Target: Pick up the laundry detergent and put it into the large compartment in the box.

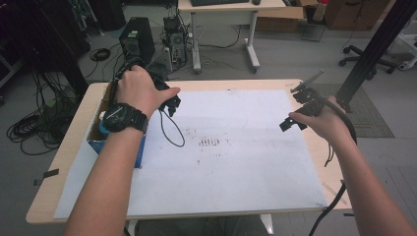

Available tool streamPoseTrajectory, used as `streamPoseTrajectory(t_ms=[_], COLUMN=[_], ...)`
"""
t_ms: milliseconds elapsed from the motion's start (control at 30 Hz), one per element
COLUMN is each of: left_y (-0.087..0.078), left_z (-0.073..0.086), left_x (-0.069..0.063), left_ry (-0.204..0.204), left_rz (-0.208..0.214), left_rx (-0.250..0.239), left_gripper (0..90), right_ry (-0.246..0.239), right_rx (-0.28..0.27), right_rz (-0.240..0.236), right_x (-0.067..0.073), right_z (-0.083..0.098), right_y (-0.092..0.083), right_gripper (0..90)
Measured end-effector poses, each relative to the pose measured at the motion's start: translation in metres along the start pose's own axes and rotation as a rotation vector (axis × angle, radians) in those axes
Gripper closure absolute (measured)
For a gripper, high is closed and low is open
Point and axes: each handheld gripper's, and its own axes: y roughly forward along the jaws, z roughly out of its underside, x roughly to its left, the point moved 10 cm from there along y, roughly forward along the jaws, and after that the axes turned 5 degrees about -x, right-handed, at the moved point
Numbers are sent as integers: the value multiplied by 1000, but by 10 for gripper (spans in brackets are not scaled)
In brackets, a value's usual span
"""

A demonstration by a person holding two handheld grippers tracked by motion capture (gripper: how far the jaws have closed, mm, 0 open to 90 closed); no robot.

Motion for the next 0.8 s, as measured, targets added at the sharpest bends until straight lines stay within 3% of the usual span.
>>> streamPoseTrajectory(t_ms=[433,800], left_y=[30,49], left_z=[8,10], left_x=[-29,-41], left_ry=[55,84], left_rz=[20,21], left_rx=[34,56], left_gripper=[157,157], right_ry=[-6,-8], right_rx=[-4,-2], right_rz=[1,-2], right_x=[3,2], right_z=[2,1], right_y=[-3,0], right_gripper=[194,194])
